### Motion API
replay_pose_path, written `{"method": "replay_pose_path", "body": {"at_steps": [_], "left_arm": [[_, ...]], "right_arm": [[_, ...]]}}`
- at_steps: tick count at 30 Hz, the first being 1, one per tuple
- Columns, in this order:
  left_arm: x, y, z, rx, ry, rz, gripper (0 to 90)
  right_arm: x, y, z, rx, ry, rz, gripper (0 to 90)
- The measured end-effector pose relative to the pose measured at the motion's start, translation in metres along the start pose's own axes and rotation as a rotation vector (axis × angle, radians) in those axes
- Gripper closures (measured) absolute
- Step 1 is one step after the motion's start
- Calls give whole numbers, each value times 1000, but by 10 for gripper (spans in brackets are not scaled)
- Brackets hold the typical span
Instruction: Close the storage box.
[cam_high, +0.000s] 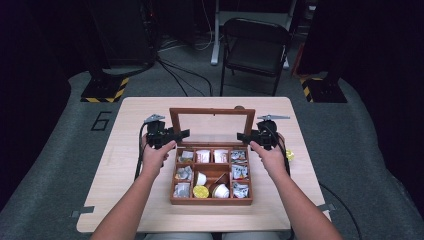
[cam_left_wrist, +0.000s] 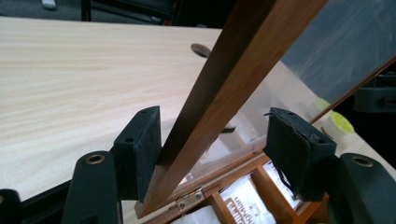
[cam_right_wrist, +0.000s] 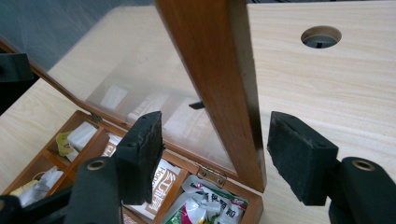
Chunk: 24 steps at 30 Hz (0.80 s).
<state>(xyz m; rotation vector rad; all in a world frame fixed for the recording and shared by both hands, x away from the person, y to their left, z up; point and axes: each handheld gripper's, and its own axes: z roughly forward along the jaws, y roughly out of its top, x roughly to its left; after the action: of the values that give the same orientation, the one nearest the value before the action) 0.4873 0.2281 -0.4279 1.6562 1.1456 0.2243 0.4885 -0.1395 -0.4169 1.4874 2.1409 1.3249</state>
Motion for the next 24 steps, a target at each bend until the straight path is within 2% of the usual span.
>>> {"method": "replay_pose_path", "body": {"at_steps": [1, 4, 5, 8, 14, 24], "left_arm": [[0, 1, -2, -4, 2, 13, 359], [-3, 3, -5, -12, -2, 13, 358], [-5, 5, -7, -18, -2, 25, 357], [-6, 6, -10, -25, -8, 25, 357], [-10, 6, -15, -12, -8, 36, 353], [-20, 13, -28, -19, -14, 59, 351]], "right_arm": [[1, 1, -2, -2, -2, 2, 355], [3, 4, -9, -36, 0, -9, 355], [4, 5, -10, -41, 2, -9, 355], [5, 7, -13, -32, 1, -9, 355], [13, 12, -23, -52, 21, -28, 357], [18, 12, -33, -61, 15, -54, 380]]}}
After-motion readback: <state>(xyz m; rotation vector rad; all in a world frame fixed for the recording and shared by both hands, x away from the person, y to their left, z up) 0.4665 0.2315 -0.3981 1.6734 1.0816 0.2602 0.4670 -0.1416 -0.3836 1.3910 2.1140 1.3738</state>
